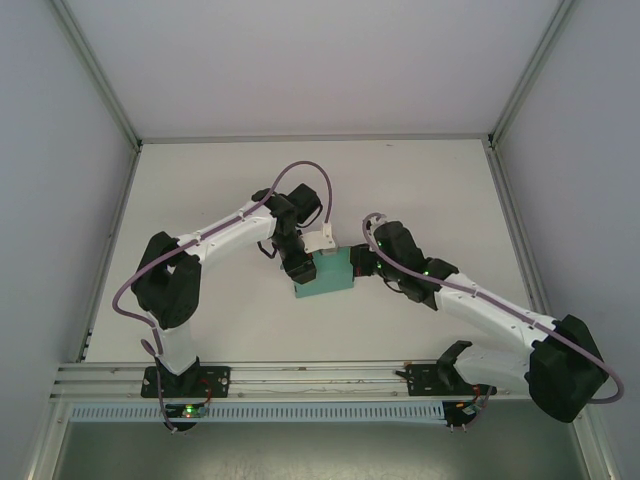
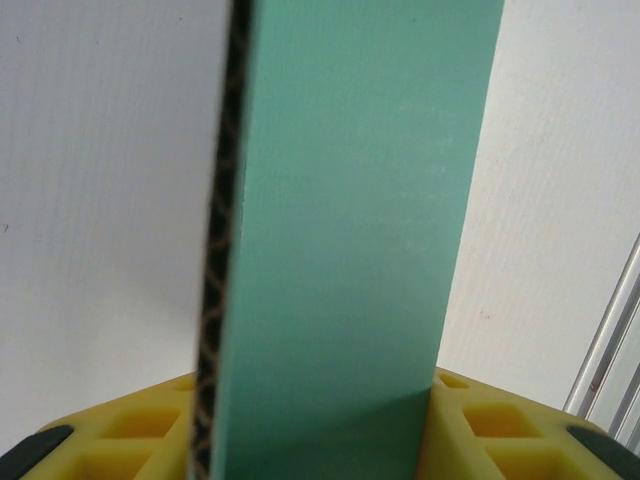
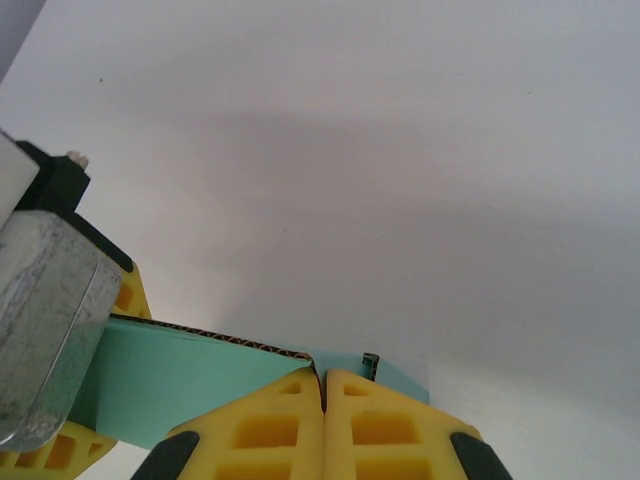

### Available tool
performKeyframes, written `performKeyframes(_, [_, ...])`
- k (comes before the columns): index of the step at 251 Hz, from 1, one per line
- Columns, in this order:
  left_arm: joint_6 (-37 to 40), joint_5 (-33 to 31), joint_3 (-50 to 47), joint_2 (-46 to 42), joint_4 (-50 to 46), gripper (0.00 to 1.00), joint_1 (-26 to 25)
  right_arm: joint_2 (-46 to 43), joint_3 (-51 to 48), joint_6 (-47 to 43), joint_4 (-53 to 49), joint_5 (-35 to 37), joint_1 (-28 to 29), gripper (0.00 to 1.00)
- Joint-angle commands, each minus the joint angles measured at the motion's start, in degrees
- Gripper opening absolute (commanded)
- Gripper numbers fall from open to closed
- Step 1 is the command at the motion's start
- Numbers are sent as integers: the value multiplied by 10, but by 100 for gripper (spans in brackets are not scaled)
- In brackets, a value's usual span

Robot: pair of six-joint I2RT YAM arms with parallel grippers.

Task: Assemble paper box

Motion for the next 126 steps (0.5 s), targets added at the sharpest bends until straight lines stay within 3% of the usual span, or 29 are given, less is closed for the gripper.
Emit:
performKeyframes(1, [-28, -11, 2, 10, 12, 45, 8, -6, -43, -9, -31, 36, 23, 0])
performKeyframes(98, [-41, -11, 8, 11, 9, 52, 7, -9, -108, -42, 30, 99, 81, 0])
performKeyframes(126, [-45, -12, 9, 7, 8, 60, 7, 3, -103, -45, 29, 116, 96, 0])
